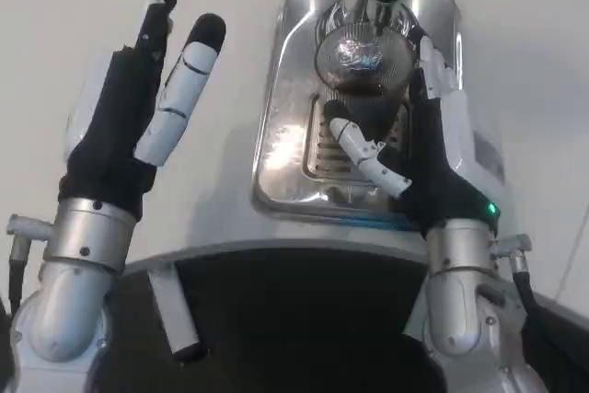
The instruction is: Grasp the cup under the faucet to collect the drink, then remove the cup.
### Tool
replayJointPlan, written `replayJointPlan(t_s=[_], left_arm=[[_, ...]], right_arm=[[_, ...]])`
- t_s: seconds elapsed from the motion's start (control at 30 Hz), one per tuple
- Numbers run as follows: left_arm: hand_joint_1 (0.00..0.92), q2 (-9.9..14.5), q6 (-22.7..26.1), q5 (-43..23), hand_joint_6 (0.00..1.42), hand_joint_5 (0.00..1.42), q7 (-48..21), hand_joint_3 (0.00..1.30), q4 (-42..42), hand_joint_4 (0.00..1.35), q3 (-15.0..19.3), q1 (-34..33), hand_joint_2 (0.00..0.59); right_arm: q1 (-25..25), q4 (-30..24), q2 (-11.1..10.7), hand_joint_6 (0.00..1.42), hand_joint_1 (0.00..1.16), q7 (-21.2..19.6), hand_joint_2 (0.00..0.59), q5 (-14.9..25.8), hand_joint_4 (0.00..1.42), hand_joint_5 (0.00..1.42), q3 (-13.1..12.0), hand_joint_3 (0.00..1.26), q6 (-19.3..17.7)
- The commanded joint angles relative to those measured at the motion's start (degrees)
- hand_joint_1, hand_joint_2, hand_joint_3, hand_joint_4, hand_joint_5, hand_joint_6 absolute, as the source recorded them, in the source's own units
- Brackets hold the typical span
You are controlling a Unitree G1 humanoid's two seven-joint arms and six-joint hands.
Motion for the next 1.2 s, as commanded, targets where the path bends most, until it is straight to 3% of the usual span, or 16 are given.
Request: replayJointPlan(t_s=[0.03,0.27,0.37,0.4,0.47,0.53,0.6,0.87,1.2], left_arm=[[0.0,0.1,0.4,-0.3,0.0,0.0,0.5,0.0,0.1,0.0,0.8,0.2,0.223],[0.0,0.0,0.2,-0.5,0.0,0.0,0.6,0.0,0.8,0.0,1.2,-0.1,0.223],[0.0,-0.1,0.1,-0.7,0.0,0.0,0.7,0.0,1.2,0.0,1.5,-0.4,0.223],[0.0,0.0,0.1,-0.7,0.0,0.0,0.7,0.0,1.3,0.0,1.6,-0.5,0.223],[0.0,0.0,0.0,-0.7,0.0,0.0,0.7,0.0,1.6,0.0,1.8,-0.7,0.223],[0.0,0.0,0.0,-0.6,0.0,0.0,0.6,0.0,1.7,0.0,1.9,-0.8,0.223],[0.0,0.2,0.0,-0.5,0.0,0.0,0.6,0.0,1.6,0.0,2.0,-0.7,0.223],[0.0,0.0,0.1,-0.4,0.0,0.0,0.5,0.0,1.3,0.0,1.8,-0.4,0.223],[0.0,-0.1,-0.3,-0.2,0.0,0.0,0.8,0.0,0.1,0.0,1.8,0.6,0.223]], right_arm=[[-0.9,1.8,0.9,0.2,1.01,0.0,0.241,0.7,0.0,0.01,0.8,0.0,-0.2],[-2.6,3.0,1.0,0.26,1.05,0.1,0.261,0.3,0.04,0.07,1.7,0.04,-0.1],[-3.5,2.8,1.7,0.47,1.12,-1.1,0.299,-1.0,0.18,0.23,2.1,0.17,1.3],[-3.9,2.9,2.1,0.58,1.15,-2.1,0.356,-1.6,0.26,0.33,2.1,0.26,1.8],[-4.5,3.1,3.2,0.76,1.16,-4.8,0.318,-2.4,0.38,0.47,1.9,0.4,2.2],[-4.7,3.1,4.2,0.92,1.16,-8.3,0.353,-3.4,0.5,0.59,2.0,0.51,2.3],[-4.4,3.0,4.9,1.03,1.16,-11.6,0.345,-4.6,0.59,0.67,2.4,0.6,2.1],[-3.6,3.6,5.4,1.17,1.16,-15.8,0.324,-5.6,0.72,0.8,3.4,0.71,2.1],[-1.8,0.7,3.9,1.22,1.16,-14.6,0.313,-5.4,0.76,0.85,3.0,0.75,2.4]])
